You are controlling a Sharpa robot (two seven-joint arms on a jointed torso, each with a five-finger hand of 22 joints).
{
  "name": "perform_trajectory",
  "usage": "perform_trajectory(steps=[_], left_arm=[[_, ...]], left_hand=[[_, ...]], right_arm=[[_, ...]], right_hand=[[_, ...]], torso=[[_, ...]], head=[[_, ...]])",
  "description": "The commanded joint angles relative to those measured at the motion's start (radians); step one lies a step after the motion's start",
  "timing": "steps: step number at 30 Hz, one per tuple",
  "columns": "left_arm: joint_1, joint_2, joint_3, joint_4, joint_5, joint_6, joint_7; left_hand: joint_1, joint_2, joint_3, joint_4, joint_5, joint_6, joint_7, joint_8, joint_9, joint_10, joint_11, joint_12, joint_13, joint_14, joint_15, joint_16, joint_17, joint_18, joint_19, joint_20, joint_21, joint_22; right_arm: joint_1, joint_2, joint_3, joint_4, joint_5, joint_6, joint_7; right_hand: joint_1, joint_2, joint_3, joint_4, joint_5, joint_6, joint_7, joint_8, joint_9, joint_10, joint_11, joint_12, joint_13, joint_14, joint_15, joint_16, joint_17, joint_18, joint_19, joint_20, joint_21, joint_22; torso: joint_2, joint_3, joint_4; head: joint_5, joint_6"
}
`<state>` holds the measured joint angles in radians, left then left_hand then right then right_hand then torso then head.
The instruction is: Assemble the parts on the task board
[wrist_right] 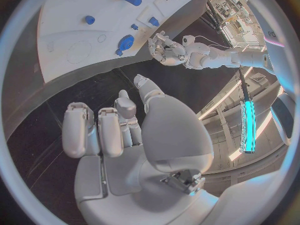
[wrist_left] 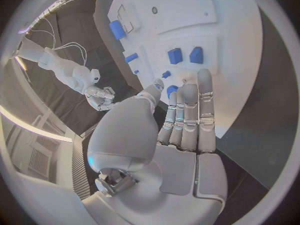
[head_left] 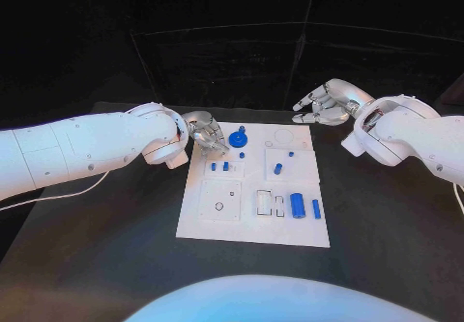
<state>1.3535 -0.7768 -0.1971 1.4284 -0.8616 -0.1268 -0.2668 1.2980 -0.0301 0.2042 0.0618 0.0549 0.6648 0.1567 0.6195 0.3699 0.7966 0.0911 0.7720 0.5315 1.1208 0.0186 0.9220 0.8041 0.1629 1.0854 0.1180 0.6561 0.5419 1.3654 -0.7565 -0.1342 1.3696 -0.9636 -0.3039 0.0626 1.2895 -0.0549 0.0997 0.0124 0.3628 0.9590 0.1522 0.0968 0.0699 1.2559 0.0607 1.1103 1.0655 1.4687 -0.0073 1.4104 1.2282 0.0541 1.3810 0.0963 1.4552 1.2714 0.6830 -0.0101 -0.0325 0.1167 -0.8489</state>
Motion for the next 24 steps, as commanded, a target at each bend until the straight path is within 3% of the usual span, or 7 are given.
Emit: perform_trajectory(steps=[1, 6, 9, 15, 16, 20, 24], left_arm=[[0.0, 0.021, -0.002, -0.013, -0.145, -0.046, 0.193], [-0.003, 0.058, -0.014, -0.041, -0.315, -0.071, 0.271], [-0.005, 0.083, -0.019, -0.059, -0.404, -0.076, 0.295], [-0.011, 0.13, -0.027, -0.101, -0.514, -0.077, 0.311], [-0.013, 0.142, -0.028, -0.113, -0.531, -0.073, 0.31], [-0.019, 0.173, -0.029, -0.147, -0.561, -0.062, 0.3], [-0.022, 0.193, -0.03, -0.168, -0.579, -0.051, 0.288]], left_hand=[[0.042, -0.015, 0.027, -0.014, -0.002, 0.042, 0.01, -0.041, -0.059, 0.004, 0.008, -0.047, -0.07, -0.013, 0.007, -0.013, -0.035, 0.021, 0.014, 0.008, -0.033, -0.026], [0.089, -0.06, 0.05, -0.048, -0.001, 0.097, -0.004, -0.108, -0.139, 0.008, 0.002, -0.102, -0.159, 0.01, 0.001, 0.007, -0.055, 0.021, 0.05, 0.002, -0.047, -0.041], [0.09, -0.077, 0.059, -0.055, -0.004, 0.141, -0.014, -0.158, -0.19, 0.031, -0.007, -0.129, -0.216, 0.102, -0.007, 0.118, 0.038, 0.02, 0.1, -0.006, -0.027, -0.033], [0.091, -0.092, 0.074, -0.065, -0.003, 0.201, -0.029, -0.209, -0.242, 0.06, -0.013, -0.161, -0.284, 0.246, -0.019, 0.318, 0.24, 0.019, 0.178, -0.018, 0.037, 0.008], [0.09, -0.094, 0.078, -0.066, -0.003, 0.213, -0.031, -0.218, -0.252, 0.069, -0.015, -0.166, -0.298, 0.283, -0.022, 0.371, 0.302, 0.007, 0.218, -0.021, 0.114, 0.086], [0.081, -0.099, 0.09, -0.068, -0.004, 0.247, -0.041, -0.243, -0.273, 0.096, -0.023, -0.186, -0.336, 0.344, -0.029, 0.461, 0.413, -0.027, 0.301, -0.03, 0.315, 0.305], [0.077, -0.102, 0.098, -0.07, -0.003, 0.264, -0.043, -0.256, -0.282, 0.105, -0.025, -0.203, -0.359, 0.36, -0.034, 0.483, 0.438, -0.038, 0.324, -0.034, 0.38, 0.377]], right_arm=[[0.002, 0.003, 0.001, 0.0, 0.005, -0.002, 0.011], [0.002, 0.007, 0.001, -0.002, 0.006, -0.003, 0.014], [0.002, 0.009, 0.001, -0.002, 0.006, -0.003, 0.014], [0.002, 0.012, 0.001, -0.002, 0.006, -0.003, 0.015], [0.002, 0.012, 0.001, -0.002, 0.006, -0.003, 0.015], [0.002, 0.014, 0.001, -0.001, 0.006, -0.002, 0.015], [0.002, 0.014, 0.001, -0.001, 0.006, -0.002, 0.015]], right_hand=[[-0.012, -0.001, -0.004, 0.004, 0.004, 0.007, -0.002, 0.006, -0.002, -0.005, 0.0, -0.007, -0.005, 0.036, -0.007, -0.007, -0.004, 0.012, -0.009, 0.002, -0.005, -0.004], [-0.007, 0.001, 0.002, 0.002, 0.008, 0.006, -0.003, 0.006, -0.002, -0.06, -0.001, -0.091, -0.092, 0.032, -0.007, -0.017, -0.021, 0.016, -0.02, 0.001, -0.013, -0.022], [-0.007, 0.001, 0.003, 0.002, 0.008, 0.006, -0.003, 0.006, -0.002, -0.062, -0.001, -0.096, -0.097, 0.032, -0.008, -0.018, -0.021, 0.016, -0.021, 0.001, -0.014, -0.023], [-0.007, 0.001, 0.003, 0.002, 0.008, 0.006, -0.003, 0.006, -0.002, -0.062, -0.001, -0.096, -0.097, 0.032, -0.008, -0.018, -0.021, 0.016, -0.021, 0.001, -0.014, -0.023], [-0.007, 0.001, 0.003, 0.002, 0.008, 0.006, -0.003, 0.006, -0.002, -0.062, -0.001, -0.096, -0.097, 0.032, -0.008, -0.018, -0.021, 0.016, -0.021, 0.001, -0.014, -0.023], [-0.007, 0.001, 0.003, 0.002, 0.008, 0.006, -0.003, 0.006, -0.002, -0.062, -0.001, -0.096, -0.097, 0.032, -0.008, -0.018, -0.021, 0.016, -0.021, 0.001, -0.014, -0.023], [-0.007, 0.001, 0.003, 0.002, 0.008, 0.006, -0.003, 0.006, -0.002, -0.062, -0.001, -0.096, -0.097, 0.032, -0.008, -0.018, -0.021, 0.016, -0.021, 0.001, -0.014, -0.023]], torso=[[0.0, -0.0003, 0.0004], [0.0, 0.0, -0.0025], [0.0, 0.0001, -0.0027], [0.001, 0.0, -0.0018], [0.001, 0.0, -0.0005], [0.001, 0.0006, -0.0018], [0.001, 0.0, -0.002]], head=[[-0.005, 0.004], [-0.01, 0.012], [-0.014, 0.016], [-0.02, 0.021], [-0.022, 0.021], [-0.02, 0.024], [-0.023, 0.024]])
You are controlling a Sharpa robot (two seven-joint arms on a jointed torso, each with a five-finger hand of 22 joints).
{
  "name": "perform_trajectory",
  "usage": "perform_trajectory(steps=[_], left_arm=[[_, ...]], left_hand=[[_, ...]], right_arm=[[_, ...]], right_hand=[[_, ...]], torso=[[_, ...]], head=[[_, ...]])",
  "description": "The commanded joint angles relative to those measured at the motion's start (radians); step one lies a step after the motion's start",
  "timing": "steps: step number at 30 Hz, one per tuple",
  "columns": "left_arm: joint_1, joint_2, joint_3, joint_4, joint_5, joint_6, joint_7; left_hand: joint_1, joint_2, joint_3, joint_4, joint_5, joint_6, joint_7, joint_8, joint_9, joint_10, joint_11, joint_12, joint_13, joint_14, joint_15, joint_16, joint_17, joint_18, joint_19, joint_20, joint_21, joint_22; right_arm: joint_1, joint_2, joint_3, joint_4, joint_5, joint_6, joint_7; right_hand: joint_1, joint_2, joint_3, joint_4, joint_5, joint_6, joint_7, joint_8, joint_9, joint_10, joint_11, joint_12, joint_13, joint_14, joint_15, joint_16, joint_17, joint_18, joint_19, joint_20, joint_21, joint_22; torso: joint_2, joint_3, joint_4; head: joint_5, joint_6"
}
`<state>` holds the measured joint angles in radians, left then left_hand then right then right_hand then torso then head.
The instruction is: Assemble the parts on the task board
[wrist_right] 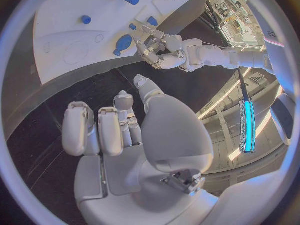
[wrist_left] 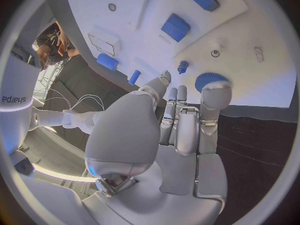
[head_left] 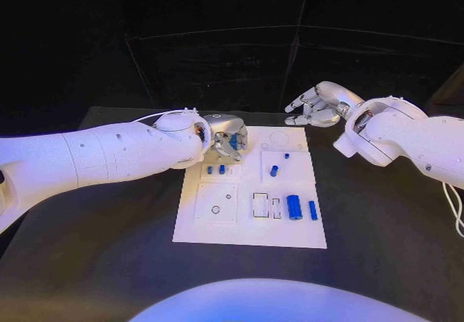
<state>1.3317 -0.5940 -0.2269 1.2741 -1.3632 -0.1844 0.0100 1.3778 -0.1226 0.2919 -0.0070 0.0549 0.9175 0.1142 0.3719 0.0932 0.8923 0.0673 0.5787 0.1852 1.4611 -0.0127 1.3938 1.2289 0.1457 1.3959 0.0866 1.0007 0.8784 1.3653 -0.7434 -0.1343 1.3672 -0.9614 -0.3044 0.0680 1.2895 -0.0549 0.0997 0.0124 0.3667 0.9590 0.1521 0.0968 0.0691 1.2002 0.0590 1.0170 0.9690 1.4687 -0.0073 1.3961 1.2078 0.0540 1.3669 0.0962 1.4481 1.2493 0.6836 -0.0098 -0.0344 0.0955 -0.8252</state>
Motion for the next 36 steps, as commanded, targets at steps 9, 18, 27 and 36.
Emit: perform_trajectory(steps=[9, 18, 27, 36], left_arm=[[-0.004, 0.034, 0.0, -0.039, -0.101, 0.041, -0.011], [-0.006, 0.046, 0.0, -0.057, -0.116, 0.08, -0.027], [-0.009, 0.05, 0.0, -0.065, -0.118, 0.088, -0.029], [-0.017, 0.058, 0.0, -0.075, -0.118, 0.084, -0.018]], left_hand=[[-0.002, -0.008, 0.033, -0.009, -0.003, 0.044, -0.006, -0.027, -0.015, 0.035, -0.007, -0.039, -0.048, 0.037, -0.01, 0.026, 0.028, -0.035, 0.041, -0.01, 0.117, 0.133], [-0.006, -0.009, 0.039, -0.01, -0.004, 0.053, -0.007, -0.033, -0.018, 0.045, -0.009, -0.049, -0.059, 0.041, -0.014, 0.028, 0.03, -0.04, 0.047, -0.012, 0.14, 0.16], [-0.01, -0.011, 0.041, -0.01, -0.003, 0.055, -0.005, -0.037, -0.02, 0.049, -0.008, -0.054, -0.064, 0.042, -0.013, 0.028, 0.028, -0.043, 0.051, -0.013, 0.153, 0.176], [-0.007, -0.006, 0.051, -0.014, -0.003, 0.061, -0.004, -0.044, -0.021, 0.06, -0.008, -0.063, -0.073, 0.044, -0.012, 0.028, 0.026, -0.045, 0.052, -0.012, 0.163, 0.188]], right_arm=[[0.002, 0.0, 0.001, 0.003, 0.004, -0.002, 0.009], [0.002, 0.002, 0.001, 0.003, 0.004, -0.001, 0.008], [0.002, 0.003, 0.001, 0.003, 0.004, 0.0, 0.008], [0.002, 0.005, 0.001, 0.003, 0.004, 0.001, 0.009]], right_hand=[[-0.007, 0.001, 0.003, 0.002, 0.004, 0.006, -0.003, 0.006, -0.001, -0.007, 0.0, -0.003, -0.001, 0.032, -0.008, -0.004, -0.001, 0.016, -0.007, 0.001, -0.006, -0.001], [-0.007, 0.001, 0.003, 0.002, 0.004, 0.006, -0.003, 0.006, -0.001, -0.007, 0.0, -0.003, -0.001, 0.032, -0.008, -0.004, -0.001, 0.016, -0.007, 0.001, -0.006, -0.001], [-0.005, 0.002, 0.005, 0.001, 0.005, 0.006, -0.003, 0.006, -0.001, -0.005, 0.0, -0.007, -0.005, 0.032, -0.008, -0.003, 0.001, 0.016, -0.006, 0.001, -0.007, 0.0], [-0.005, 0.002, 0.005, 0.001, 0.005, 0.006, -0.003, 0.006, -0.001, -0.005, 0.0, -0.007, -0.005, 0.032, -0.008, -0.003, 0.001, 0.016, -0.006, 0.001, -0.007, 0.0]], torso=[[-0.001, 0.0005, 0.002], [0.0, -0.0003, 0.0016], [-0.001, 0.0, 0.0025], [0.0, 0.0002, 0.0016]], head=[[-0.006, -0.001], [-0.007, -0.004], [-0.009, -0.007], [-0.011, -0.01]])
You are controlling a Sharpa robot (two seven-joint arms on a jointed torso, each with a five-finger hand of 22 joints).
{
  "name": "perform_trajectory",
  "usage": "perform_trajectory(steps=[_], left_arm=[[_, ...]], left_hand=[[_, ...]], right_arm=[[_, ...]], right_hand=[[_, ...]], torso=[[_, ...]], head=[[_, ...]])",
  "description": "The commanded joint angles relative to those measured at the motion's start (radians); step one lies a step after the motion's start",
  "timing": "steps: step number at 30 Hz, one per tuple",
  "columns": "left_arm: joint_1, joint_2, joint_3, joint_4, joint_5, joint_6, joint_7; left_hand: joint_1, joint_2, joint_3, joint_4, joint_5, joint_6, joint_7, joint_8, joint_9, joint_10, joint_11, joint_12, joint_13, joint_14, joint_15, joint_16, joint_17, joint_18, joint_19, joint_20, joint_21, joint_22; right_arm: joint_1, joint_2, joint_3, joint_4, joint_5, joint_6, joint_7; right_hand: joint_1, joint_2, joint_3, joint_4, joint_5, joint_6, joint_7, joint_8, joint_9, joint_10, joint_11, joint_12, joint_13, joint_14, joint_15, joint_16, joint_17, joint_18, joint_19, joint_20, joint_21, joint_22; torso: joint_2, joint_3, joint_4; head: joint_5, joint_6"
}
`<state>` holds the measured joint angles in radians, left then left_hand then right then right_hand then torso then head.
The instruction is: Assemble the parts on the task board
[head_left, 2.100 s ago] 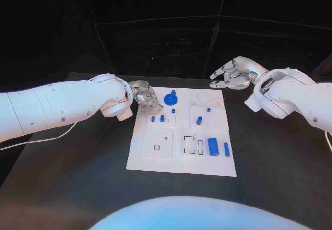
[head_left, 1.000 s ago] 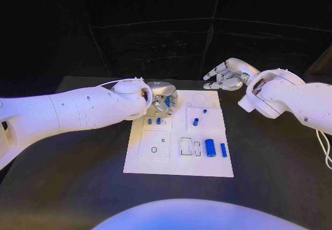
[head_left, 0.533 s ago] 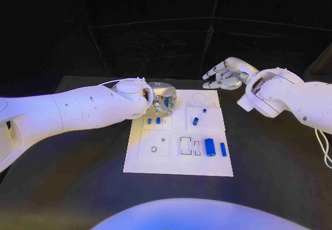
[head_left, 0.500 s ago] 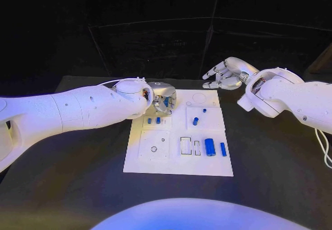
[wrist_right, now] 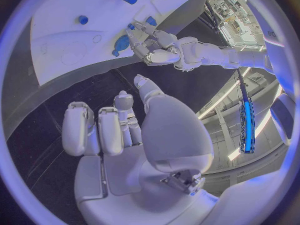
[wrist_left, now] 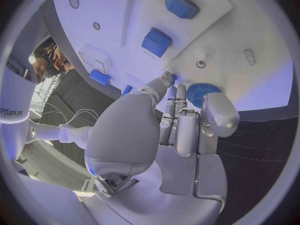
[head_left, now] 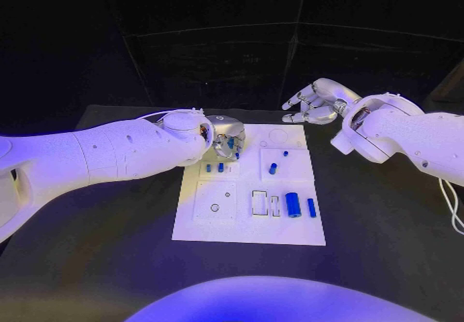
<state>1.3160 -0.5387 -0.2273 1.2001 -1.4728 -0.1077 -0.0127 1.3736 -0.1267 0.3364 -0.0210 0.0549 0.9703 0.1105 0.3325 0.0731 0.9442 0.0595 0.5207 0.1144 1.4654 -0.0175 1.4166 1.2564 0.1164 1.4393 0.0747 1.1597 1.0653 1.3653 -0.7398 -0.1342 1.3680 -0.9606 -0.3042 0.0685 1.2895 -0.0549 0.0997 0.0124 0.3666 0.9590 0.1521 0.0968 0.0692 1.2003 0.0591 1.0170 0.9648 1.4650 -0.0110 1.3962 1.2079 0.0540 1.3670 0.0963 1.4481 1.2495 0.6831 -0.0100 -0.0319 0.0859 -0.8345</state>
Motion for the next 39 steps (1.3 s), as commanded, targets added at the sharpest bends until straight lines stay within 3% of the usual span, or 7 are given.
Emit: perform_trajectory(steps=[1, 13, 28, 39], left_arm=[[-0.002, 0.004, 0.001, -0.002, -0.009, 0.007, 0.005], [-0.01, 0.012, 0.001, -0.01, -0.009, 0.021, 0.006], [-0.013, 0.015, 0.001, -0.016, -0.009, 0.018, -0.001], [-0.009, -0.015, 0.004, 0.022, 0.016, -0.053, 0.024]], left_hand=[[-0.003, -0.002, 0.008, 0.0, -0.003, 0.009, 0.0, -0.005, -0.002, 0.009, -0.001, -0.006, -0.003, 0.039, -0.007, 0.005, -0.001, -0.016, 0.009, 0.0, 0.004, 0.002], [-0.005, 0.002, 0.024, -0.003, -0.004, 0.02, 0.001, -0.017, -0.003, 0.031, -0.001, -0.023, -0.019, 0.041, -0.007, 0.006, -0.002, -0.017, 0.008, 0.001, 0.014, 0.015], [0.042, 0.055, 0.125, -0.041, -0.007, 0.065, 0.009, -0.033, 0.0, 0.099, -0.005, -0.062, -0.045, 0.044, -0.01, 0.016, 0.011, -0.02, 0.006, -0.002, 0.032, 0.04], [0.014, 0.039, 0.179, -0.065, -0.007, 0.073, 0.015, -0.066, -0.002, 0.12, 0.003, -0.119, -0.051, 0.043, -0.003, 0.017, 0.007, -0.022, 0.001, 0.003, 0.042, 0.055]], right_arm=[[0.002, 0.001, 0.001, 0.002, 0.003, 0.001, 0.008], [0.002, 0.002, 0.001, 0.003, 0.003, 0.001, 0.008], [0.002, 0.001, 0.001, 0.004, 0.003, 0.001, 0.008], [0.002, 0.002, 0.001, 0.003, 0.003, 0.0, 0.009]], right_hand=[[-0.005, 0.002, 0.005, 0.001, 0.005, 0.006, -0.003, 0.006, -0.001, -0.005, 0.0, -0.007, -0.001, 0.036, -0.004, -0.003, 0.001, 0.016, -0.006, 0.001, -0.007, 0.0], [-0.005, 0.002, 0.005, 0.001, 0.005, 0.006, -0.003, 0.006, -0.001, -0.005, 0.0, -0.007, -0.001, 0.036, -0.004, -0.003, 0.001, 0.016, -0.006, 0.001, -0.007, 0.0], [-0.005, 0.002, 0.005, 0.001, 0.005, 0.006, -0.003, 0.006, -0.001, -0.005, 0.0, -0.007, -0.001, 0.036, -0.004, -0.003, 0.001, 0.016, -0.006, 0.001, -0.007, 0.0], [-0.006, 0.002, 0.006, 0.001, 0.005, 0.006, -0.003, 0.006, -0.001, -0.001, 0.0, -0.004, 0.001, 0.036, -0.005, -0.003, 0.001, 0.016, -0.006, 0.0, -0.007, 0.0]], torso=[[0.0, 0.0003, -0.0007], [-0.001, 0.0006, -0.0001], [-0.001, 0.0, -0.0003], [-0.003, 0.0005, 0.0006]], head=[[-0.001, -0.001], [-0.002, -0.002], [-0.004, -0.002], [-0.006, 0.002]])
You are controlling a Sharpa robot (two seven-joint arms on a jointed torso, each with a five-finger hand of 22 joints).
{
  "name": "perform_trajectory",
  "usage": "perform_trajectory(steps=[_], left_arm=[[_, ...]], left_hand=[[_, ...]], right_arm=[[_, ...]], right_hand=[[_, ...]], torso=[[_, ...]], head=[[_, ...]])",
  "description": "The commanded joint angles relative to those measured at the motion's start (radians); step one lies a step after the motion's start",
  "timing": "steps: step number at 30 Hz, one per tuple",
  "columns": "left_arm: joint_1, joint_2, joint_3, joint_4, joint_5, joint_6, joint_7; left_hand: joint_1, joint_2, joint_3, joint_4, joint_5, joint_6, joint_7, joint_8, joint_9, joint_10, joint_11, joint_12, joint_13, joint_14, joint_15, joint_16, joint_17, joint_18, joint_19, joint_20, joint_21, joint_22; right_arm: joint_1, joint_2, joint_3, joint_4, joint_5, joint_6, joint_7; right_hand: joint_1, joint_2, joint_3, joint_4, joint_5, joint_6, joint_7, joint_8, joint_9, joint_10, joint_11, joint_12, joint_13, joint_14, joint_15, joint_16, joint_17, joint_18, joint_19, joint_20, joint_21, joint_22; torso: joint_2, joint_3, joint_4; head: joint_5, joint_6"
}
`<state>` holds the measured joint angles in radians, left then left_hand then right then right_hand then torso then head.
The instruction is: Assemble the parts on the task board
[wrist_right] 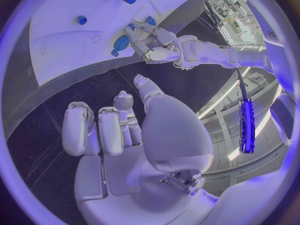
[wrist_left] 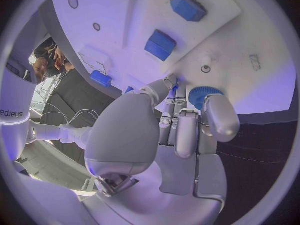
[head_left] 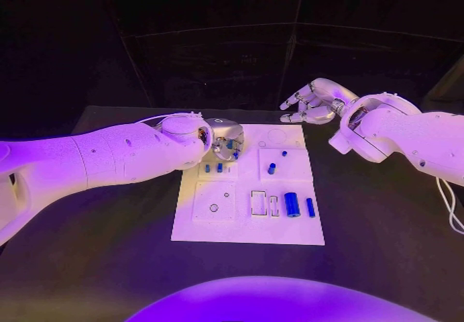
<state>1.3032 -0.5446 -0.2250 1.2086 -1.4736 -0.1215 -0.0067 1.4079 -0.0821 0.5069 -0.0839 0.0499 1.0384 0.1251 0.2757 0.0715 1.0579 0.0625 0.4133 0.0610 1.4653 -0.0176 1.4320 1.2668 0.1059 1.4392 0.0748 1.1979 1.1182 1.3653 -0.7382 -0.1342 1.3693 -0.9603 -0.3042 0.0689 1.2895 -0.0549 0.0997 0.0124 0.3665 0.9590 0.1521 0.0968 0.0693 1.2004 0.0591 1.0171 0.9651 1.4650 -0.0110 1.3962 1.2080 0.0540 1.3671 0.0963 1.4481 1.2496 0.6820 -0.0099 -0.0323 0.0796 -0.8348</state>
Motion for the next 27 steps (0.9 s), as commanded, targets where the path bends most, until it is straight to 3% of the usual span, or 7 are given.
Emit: perform_trajectory(steps=[1, 13, 27], left_arm=[[0.006, -0.015, 0.002, 0.021, 0.021, -0.045, 0.019], [0.022, -0.078, 0.01, 0.074, 0.036, -0.086, 0.024], [0.023, -0.152, 0.011, 0.112, 0.05, -0.037, 0.002]], left_hand=[[-0.023, -0.007, 0.011, -0.003, -0.002, 0.005, 0.001, -0.012, -0.001, 0.006, 0.0, -0.016, 0.002, 0.042, -0.003, 0.001, -0.004, -0.011, 0.001, 0.003, 0.004, 0.002], [-0.034, -0.016, 0.018, -0.008, -0.003, 0.009, 0.002, -0.019, 0.0, 0.013, 0.001, -0.029, 0.003, 0.042, -0.002, 0.001, -0.006, -0.011, 0.001, 0.004, 0.008, 0.008], [-0.05, -0.03, 0.017, -0.01, -0.003, 0.019, -0.001, -0.024, 0.002, 0.027, -0.001, -0.04, 0.004, 0.042, -0.002, 0.001, -0.009, -0.011, 0.0, 0.005, 0.01, 0.011]], right_arm=[[0.002, 0.0, 0.001, 0.001, 0.003, 0.0, 0.008], [0.002, 0.0, 0.001, 0.0, 0.003, -0.001, 0.007], [0.002, 0.0, 0.001, -0.003, 0.003, 0.0, 0.007]], right_hand=[[-0.006, 0.002, 0.006, 0.001, 0.005, 0.006, -0.003, 0.006, -0.001, -0.002, 0.0, -0.004, 0.001, 0.036, -0.005, -0.003, 0.001, 0.016, -0.006, 0.0, -0.007, -0.001], [-0.006, 0.002, 0.006, 0.001, 0.005, 0.006, -0.003, 0.006, -0.001, -0.002, 0.0, -0.004, 0.001, 0.036, -0.005, -0.003, 0.001, 0.016, -0.006, 0.0, -0.007, -0.001], [-0.006, 0.002, 0.006, 0.001, 0.005, 0.006, -0.003, 0.006, -0.001, -0.002, 0.0, -0.004, 0.001, 0.036, -0.005, -0.003, 0.001, 0.016, -0.006, 0.0, -0.007, -0.001]], torso=[[-0.001, 0.0004, 0.0008], [-0.001, 0.0001, 0.0021], [0.0, -0.0001, 0.0025]], head=[[0.002, 0.003], [0.008, 0.012], [0.011, 0.012]])
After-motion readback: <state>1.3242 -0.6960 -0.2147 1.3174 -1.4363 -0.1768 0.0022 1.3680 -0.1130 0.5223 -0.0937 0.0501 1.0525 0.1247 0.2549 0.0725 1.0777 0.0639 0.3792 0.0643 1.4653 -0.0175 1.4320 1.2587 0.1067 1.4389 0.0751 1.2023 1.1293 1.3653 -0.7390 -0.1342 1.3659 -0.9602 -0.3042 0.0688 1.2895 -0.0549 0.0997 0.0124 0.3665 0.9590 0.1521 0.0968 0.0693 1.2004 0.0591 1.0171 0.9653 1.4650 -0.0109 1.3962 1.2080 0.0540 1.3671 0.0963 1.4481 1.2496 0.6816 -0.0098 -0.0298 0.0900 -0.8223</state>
